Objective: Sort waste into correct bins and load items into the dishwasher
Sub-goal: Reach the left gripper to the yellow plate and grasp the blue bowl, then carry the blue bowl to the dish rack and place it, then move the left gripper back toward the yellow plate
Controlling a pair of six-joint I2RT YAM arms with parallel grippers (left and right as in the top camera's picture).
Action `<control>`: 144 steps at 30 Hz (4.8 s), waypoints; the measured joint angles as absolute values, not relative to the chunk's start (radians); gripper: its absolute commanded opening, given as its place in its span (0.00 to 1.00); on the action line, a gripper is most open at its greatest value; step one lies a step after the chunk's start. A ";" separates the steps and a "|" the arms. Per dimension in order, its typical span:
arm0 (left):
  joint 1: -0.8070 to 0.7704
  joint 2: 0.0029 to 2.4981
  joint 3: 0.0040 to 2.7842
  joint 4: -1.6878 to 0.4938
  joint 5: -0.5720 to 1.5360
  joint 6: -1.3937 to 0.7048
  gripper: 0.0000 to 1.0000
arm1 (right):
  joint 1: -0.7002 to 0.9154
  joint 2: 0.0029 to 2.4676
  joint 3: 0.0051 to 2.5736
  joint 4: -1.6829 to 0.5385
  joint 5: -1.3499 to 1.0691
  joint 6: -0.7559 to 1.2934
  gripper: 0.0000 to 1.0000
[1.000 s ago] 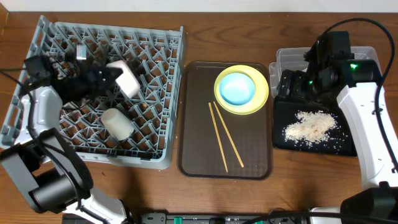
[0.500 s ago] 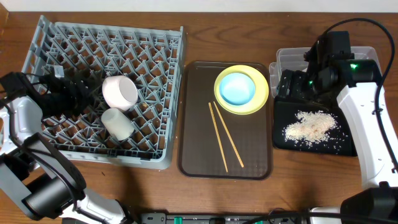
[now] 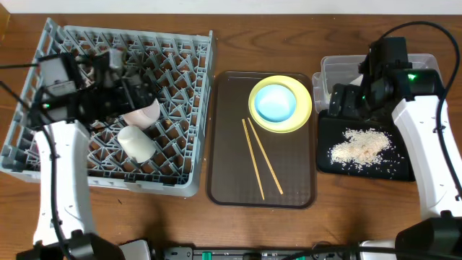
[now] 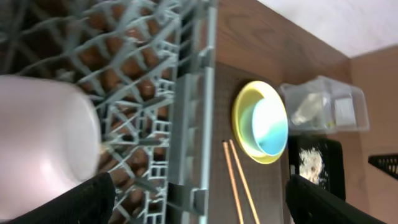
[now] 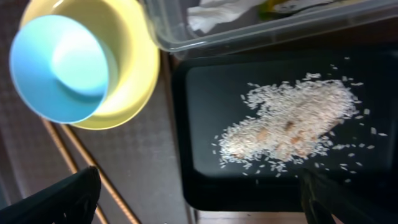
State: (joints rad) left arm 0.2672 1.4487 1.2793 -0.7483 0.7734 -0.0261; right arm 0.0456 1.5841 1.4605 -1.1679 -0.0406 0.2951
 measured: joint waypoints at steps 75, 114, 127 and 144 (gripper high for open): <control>-0.047 1.739 1.601 -0.578 0.812 -0.046 0.08 | -0.094 1.584 1.461 -1.256 -0.022 0.274 0.99; 0.400 2.059 1.601 -0.489 1.193 -0.384 0.68 | -0.094 1.584 1.461 -1.270 -0.022 0.274 0.99; 0.247 1.669 1.606 -0.908 0.722 -0.228 0.79 | -0.094 1.584 1.461 -1.272 -0.022 0.274 0.99; -0.505 1.710 1.490 -1.069 0.183 -0.430 0.88 | -0.094 1.584 1.461 -1.271 -0.022 0.274 0.99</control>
State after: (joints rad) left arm -0.5053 1.7103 1.4902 -1.0691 0.1825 -0.4301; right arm -0.0937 1.5841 1.4609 -1.2713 -0.0216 0.2737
